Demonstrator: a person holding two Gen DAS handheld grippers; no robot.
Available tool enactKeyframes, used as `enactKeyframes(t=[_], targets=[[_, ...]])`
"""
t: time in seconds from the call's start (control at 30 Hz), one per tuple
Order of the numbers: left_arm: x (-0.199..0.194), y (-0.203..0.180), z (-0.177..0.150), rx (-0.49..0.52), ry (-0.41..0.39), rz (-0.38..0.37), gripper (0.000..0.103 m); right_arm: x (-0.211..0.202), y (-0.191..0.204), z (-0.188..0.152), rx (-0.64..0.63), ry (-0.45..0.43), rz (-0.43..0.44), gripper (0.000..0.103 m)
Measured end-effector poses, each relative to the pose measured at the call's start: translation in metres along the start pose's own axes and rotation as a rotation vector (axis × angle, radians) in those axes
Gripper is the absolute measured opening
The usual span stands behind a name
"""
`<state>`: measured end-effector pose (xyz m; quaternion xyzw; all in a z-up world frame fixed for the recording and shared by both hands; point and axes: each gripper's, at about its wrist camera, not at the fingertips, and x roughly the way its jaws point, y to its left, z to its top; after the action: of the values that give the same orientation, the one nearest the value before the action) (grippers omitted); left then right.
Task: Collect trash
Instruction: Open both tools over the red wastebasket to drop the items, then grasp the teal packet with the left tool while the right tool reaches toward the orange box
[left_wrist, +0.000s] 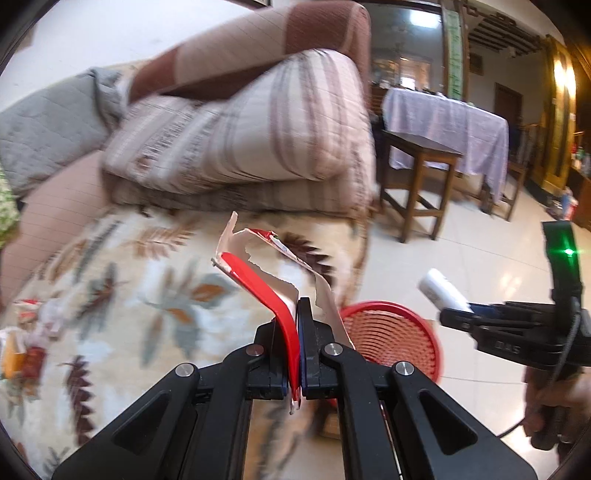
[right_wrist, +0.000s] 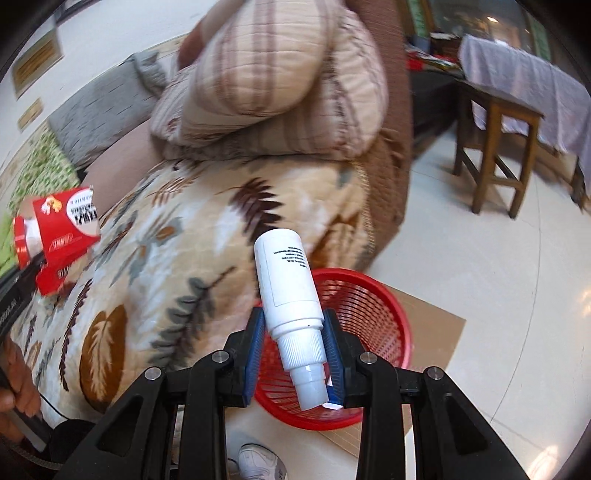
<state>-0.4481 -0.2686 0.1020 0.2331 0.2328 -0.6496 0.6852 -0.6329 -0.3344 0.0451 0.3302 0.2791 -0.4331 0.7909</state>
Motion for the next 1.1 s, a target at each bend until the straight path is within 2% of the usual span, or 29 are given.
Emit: enactKeyframes(t=[0.2, 0.27, 0.3, 0.33, 0.4, 0.43, 0.5, 0.57, 0.67, 0.8, 1.0, 1.1], targets=[[0.039, -0.026, 0.004, -0.051, 0.088, -0.15, 0.005, 0.009, -0.026, 0.002, 0.046, 0.008, -0.027, 0.034], [0.053, -0.029, 0.004, -0.067, 0.134, -0.201, 0.02, 0.02, -0.031, 0.002, 0.061, 0.021, -0.022, 0.035], [0.057, -0.027, 0.004, -0.082, 0.157, -0.198, 0.046, 0.025, -0.032, 0.003, 0.059, 0.026, -0.02, 0.035], [0.058, -0.024, 0.004, -0.105, 0.158, -0.183, 0.056, 0.037, -0.033, 0.003, 0.043, 0.047, -0.03, 0.039], [0.051, -0.015, 0.003, -0.14, 0.125, -0.179, 0.056, 0.046, -0.037, 0.002, 0.047, 0.06, -0.079, 0.053], [0.048, -0.011, 0.002, -0.141, 0.125, -0.17, 0.056, 0.044, -0.038, 0.001, 0.058, 0.052, -0.075, 0.053], [0.04, -0.002, 0.001, -0.144, 0.117, -0.136, 0.056, 0.036, -0.043, 0.0, 0.081, 0.027, -0.052, 0.053], [0.03, 0.01, 0.0, -0.158, 0.102, -0.102, 0.056, 0.029, -0.042, -0.001, 0.065, 0.014, -0.073, 0.053], [0.012, 0.027, -0.004, -0.155, 0.083, -0.011, 0.057, 0.022, -0.034, -0.002, 0.033, 0.013, -0.072, 0.054], [-0.013, 0.057, -0.01, -0.161, 0.066, 0.118, 0.058, 0.012, -0.01, -0.002, -0.013, -0.007, -0.034, 0.066], [-0.054, 0.111, -0.026, -0.203, 0.034, 0.292, 0.061, 0.008, 0.067, 0.004, -0.173, -0.018, 0.041, 0.067], [-0.071, 0.136, -0.036, -0.223, 0.026, 0.35, 0.062, 0.008, 0.107, 0.006, -0.235, -0.024, 0.109, 0.067]])
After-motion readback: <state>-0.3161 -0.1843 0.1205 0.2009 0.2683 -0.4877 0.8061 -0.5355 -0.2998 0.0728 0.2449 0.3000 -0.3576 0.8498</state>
